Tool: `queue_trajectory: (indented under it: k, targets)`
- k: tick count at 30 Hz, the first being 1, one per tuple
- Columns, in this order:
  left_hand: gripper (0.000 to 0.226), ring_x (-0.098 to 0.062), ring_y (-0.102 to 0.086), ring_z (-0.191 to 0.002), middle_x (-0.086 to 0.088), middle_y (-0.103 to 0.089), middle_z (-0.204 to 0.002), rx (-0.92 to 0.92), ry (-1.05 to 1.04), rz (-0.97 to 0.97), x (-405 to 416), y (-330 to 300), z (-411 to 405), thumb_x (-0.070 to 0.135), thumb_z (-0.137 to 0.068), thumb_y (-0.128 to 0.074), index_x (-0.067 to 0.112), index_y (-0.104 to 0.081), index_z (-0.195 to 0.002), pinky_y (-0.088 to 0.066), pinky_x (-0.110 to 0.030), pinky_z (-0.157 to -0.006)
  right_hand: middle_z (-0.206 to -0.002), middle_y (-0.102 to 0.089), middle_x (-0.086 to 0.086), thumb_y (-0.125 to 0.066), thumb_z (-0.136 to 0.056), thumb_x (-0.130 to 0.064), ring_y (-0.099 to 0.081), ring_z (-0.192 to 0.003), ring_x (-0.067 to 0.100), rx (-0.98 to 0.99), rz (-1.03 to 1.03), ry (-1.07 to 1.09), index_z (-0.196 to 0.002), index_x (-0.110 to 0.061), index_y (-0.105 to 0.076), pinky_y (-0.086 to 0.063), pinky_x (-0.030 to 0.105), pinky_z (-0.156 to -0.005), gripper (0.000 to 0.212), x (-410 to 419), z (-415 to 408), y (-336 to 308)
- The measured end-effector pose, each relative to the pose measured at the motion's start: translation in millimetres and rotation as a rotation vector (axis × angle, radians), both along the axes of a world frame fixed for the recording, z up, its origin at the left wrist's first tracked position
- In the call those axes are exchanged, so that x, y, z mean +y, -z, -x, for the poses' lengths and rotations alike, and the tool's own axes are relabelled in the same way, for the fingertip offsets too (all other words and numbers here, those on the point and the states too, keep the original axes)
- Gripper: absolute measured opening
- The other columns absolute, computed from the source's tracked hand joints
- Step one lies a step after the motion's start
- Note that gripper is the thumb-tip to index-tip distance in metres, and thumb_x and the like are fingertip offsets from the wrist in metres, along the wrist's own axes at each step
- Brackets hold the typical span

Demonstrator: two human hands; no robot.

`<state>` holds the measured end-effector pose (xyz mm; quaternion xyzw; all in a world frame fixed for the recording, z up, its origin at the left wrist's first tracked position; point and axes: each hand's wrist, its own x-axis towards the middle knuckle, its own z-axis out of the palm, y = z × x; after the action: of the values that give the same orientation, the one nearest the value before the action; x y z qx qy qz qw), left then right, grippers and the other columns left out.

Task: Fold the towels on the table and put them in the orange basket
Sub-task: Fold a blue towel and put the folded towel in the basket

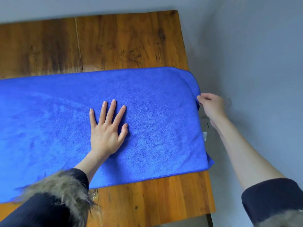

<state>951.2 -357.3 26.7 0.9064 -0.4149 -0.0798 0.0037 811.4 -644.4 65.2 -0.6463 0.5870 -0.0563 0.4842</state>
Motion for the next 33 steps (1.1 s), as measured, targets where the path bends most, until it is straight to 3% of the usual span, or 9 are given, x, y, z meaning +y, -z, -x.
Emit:
queue_trajectory:
  k: [2, 6, 12, 17, 19, 22, 25, 29, 33]
  targets:
    - [0.058, -0.031, -0.02, -0.142, -0.008, -0.027, -0.153, 0.0, -0.003, -0.003, 0, 0, 0, 0.044, -0.09, -0.028, 0.024, -0.031, -0.144, -0.008, -0.061, -0.111, -0.092, -0.066, 0.002, -0.058, -0.089, -0.016, -0.057, -0.083, 0.012, 0.033, 0.135, -0.084, -0.092, -0.012, -0.067, -0.045, 0.021, -0.078, 0.011, 3, -5, -8]
    - [0.058, -0.03, -0.019, -0.142, -0.008, -0.027, -0.153, 0.0, 0.0, -0.008, 0, 0, 0, 0.044, -0.09, -0.028, 0.024, -0.031, -0.144, -0.008, -0.06, -0.111, -0.074, -0.061, 0.001, -0.058, -0.087, -0.012, -0.054, -0.071, 0.014, -0.042, 0.328, -0.257, -0.083, -0.006, -0.067, -0.039, 0.02, -0.066, 0.011, 33, -31, -32]
    - [0.057, -0.03, -0.02, -0.142, -0.007, -0.027, -0.153, -0.003, -0.006, 0.006, 1, 0, 0, 0.044, -0.091, -0.029, 0.024, -0.032, -0.144, -0.008, -0.06, -0.112, -0.1, -0.068, 0.005, -0.057, -0.089, -0.012, -0.062, -0.085, 0.018, -0.165, 0.207, -0.67, -0.108, -0.01, -0.068, -0.045, 0.026, -0.085, 0.022, 94, -56, -33]
    - [0.055, -0.029, -0.02, -0.142, -0.007, -0.029, -0.152, 0.054, -0.047, 0.086, -1, -2, 3, 0.039, -0.089, -0.033, 0.022, -0.038, -0.141, -0.006, -0.061, -0.111, -0.104, -0.067, 0.003, -0.054, -0.091, -0.011, -0.058, -0.084, 0.012, -0.096, 0.252, -0.531, -0.106, -0.01, -0.068, -0.04, 0.014, -0.078, 0.02, 92, -31, -17]
    - [0.051, -0.03, -0.022, -0.141, -0.009, -0.033, -0.149, 0.103, -0.096, 0.181, -5, -5, 7, 0.033, -0.087, -0.035, 0.018, -0.045, -0.135, -0.004, -0.06, -0.11, -0.1, -0.066, 0.002, -0.054, -0.091, -0.012, -0.056, -0.081, 0.011, -0.032, 0.271, -0.48, -0.101, -0.01, -0.068, -0.042, 0.017, -0.076, 0.017, 88, -19, -13]
    - [0.035, -0.031, -0.043, -0.125, -0.008, -0.054, -0.128, 0.112, -0.164, 0.319, -14, -12, 23, 0.022, -0.086, -0.04, 0.013, -0.061, -0.113, -0.02, -0.051, -0.106, -0.086, -0.061, -0.002, -0.054, -0.09, -0.016, -0.054, -0.075, 0.013, 0.038, 0.309, -0.423, -0.086, -0.015, -0.063, -0.047, 0.029, -0.071, 0.01, 93, 0, -12]
    - [0.025, -0.029, -0.049, -0.105, -0.003, -0.06, -0.105, 0.206, -0.321, 0.416, -31, -19, 40, 0.021, -0.087, -0.048, 0.016, -0.067, -0.102, -0.03, -0.039, -0.09, -0.076, -0.049, -0.008, -0.059, -0.089, -0.026, -0.046, -0.066, 0.01, 0.132, 0.317, -0.485, -0.08, -0.018, -0.053, -0.039, 0.028, -0.062, 0.013, 117, 23, -13]
    - [0.021, -0.025, -0.041, -0.107, 0.001, -0.058, -0.105, 0.391, -0.507, 0.377, -57, -27, 54, 0.029, -0.092, -0.051, 0.022, -0.066, -0.104, -0.022, -0.032, -0.085, -0.081, -0.046, -0.007, -0.063, -0.084, -0.04, -0.048, -0.077, 0.016, 0.26, 0.296, -0.639, -0.085, -0.016, -0.049, -0.032, 0.027, -0.061, 0.027, 155, 47, -8]
    - [0.026, -0.024, -0.039, -0.109, 0.0, -0.057, -0.107, 0.533, -0.693, 0.272, -79, -34, 56, 0.041, -0.087, -0.055, 0.023, -0.067, -0.1, -0.023, -0.035, -0.085, -0.09, -0.057, 0.005, -0.069, -0.081, -0.032, -0.056, -0.086, 0.026, 0.294, 0.402, -0.69, -0.089, -0.011, -0.054, -0.032, 0.027, -0.061, 0.027, 173, 53, -3]
